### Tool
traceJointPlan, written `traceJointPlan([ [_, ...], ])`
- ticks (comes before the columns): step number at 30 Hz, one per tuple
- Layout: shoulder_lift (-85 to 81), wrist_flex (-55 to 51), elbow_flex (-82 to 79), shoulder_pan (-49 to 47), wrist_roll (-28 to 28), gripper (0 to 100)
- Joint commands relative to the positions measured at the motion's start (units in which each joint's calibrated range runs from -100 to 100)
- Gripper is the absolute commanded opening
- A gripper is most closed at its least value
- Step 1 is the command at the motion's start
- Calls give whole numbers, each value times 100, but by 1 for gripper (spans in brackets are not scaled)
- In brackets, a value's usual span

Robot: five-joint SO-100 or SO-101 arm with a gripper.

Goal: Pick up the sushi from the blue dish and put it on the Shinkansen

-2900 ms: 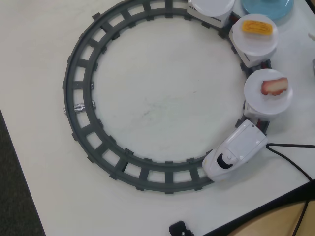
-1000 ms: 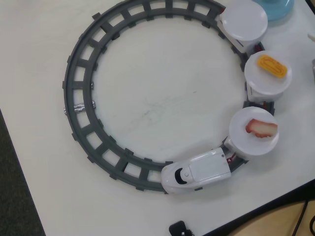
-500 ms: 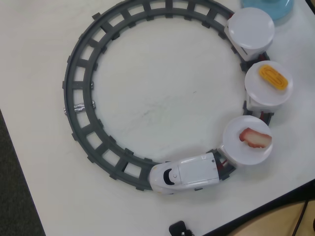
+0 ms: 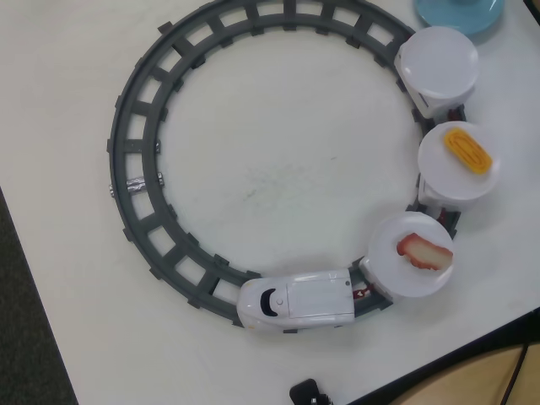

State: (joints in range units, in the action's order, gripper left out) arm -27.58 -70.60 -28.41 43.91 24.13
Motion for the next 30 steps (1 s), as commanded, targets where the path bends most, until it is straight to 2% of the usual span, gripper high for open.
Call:
traceJointPlan([
  [1, 1468, 21, 1486, 10, 298, 35],
  [8, 3881, -81, 3981, -43, 308, 35],
  [16, 5985, -963, 6468, -553, 251, 35],
  [26, 6937, -1237, 7356, -668, 251, 35],
  [30, 6962, -1228, 7338, -509, 251, 29],
])
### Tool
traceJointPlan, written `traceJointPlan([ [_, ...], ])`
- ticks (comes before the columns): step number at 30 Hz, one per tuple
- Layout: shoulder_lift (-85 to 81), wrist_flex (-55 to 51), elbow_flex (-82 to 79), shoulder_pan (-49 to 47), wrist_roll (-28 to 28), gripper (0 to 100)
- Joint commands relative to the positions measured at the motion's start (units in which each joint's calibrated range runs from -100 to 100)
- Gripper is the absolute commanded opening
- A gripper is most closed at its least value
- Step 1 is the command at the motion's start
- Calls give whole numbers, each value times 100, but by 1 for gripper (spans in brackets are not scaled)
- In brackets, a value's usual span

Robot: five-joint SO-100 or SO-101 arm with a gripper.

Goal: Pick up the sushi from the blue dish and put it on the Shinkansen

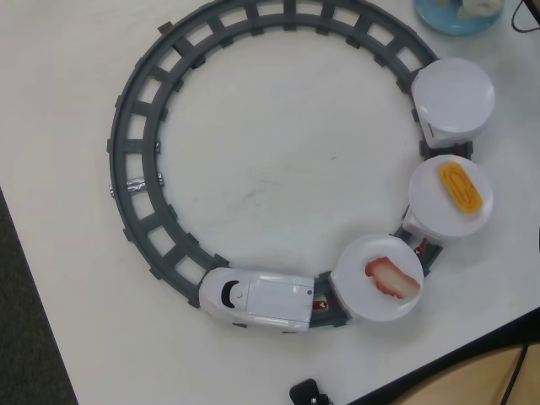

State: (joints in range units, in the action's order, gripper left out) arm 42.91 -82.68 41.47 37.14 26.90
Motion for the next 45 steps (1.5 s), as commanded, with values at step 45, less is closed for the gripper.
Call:
traceJointPlan([
  [45, -1063, 296, -700, 890, -4505, 30],
])
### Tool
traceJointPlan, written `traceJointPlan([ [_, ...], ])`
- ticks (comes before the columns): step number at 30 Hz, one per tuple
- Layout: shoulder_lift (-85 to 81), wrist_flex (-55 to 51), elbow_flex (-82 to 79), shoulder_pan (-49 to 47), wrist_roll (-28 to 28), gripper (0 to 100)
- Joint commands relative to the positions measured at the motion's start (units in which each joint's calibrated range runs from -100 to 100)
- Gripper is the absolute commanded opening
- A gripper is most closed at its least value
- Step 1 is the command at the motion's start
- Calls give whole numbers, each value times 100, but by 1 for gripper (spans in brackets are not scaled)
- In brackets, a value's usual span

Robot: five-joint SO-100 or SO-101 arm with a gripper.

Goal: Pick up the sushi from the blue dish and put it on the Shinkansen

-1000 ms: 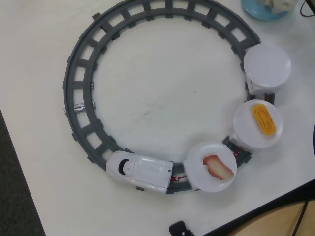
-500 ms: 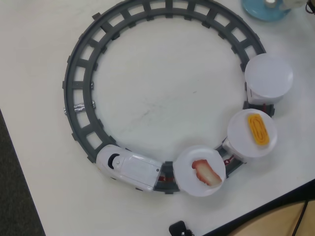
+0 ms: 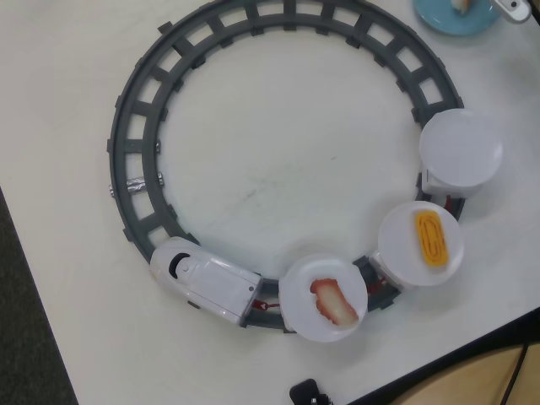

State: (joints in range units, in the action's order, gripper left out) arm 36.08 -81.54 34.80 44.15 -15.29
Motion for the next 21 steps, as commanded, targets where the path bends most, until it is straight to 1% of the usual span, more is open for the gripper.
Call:
traceJointPlan([
  [1, -373, 276, -105, 198, -369, 30],
  [6, -373, 696, -734, 110, -699, 30],
  [10, -139, 824, -752, 4, -699, 30],
  [17, 596, 833, -258, -225, -652, 30],
  [19, 746, 833, -213, -243, -652, 27],
  [21, 813, 833, -213, -251, -652, 20],
])
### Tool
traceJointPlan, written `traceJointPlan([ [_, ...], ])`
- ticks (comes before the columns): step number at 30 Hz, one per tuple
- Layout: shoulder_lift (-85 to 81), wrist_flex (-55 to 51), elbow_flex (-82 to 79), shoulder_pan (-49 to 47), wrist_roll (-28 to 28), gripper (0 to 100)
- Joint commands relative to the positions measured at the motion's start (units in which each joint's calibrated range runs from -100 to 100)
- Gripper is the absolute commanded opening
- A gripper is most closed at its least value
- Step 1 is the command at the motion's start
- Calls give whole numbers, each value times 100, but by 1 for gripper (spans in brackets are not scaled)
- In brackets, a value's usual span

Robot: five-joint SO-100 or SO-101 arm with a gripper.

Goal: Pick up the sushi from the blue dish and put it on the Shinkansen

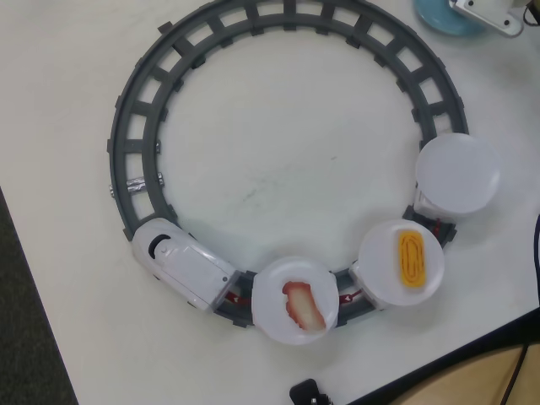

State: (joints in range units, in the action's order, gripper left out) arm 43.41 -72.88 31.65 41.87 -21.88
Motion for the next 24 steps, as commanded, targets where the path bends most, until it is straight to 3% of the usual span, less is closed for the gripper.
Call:
traceJointPlan([
  [1, 97, 9, 111, -23, 2, 15],
  [4, 97, 138, 165, -41, 7, 0],
  [11, -362, -162, 48, 83, 33, 2],
  [19, -3418, -376, -1424, -146, 17, 2],
  [21, -4329, -376, -2241, -481, -266, 2],
  [24, -5681, -333, -3856, -1238, -1115, 2],
])
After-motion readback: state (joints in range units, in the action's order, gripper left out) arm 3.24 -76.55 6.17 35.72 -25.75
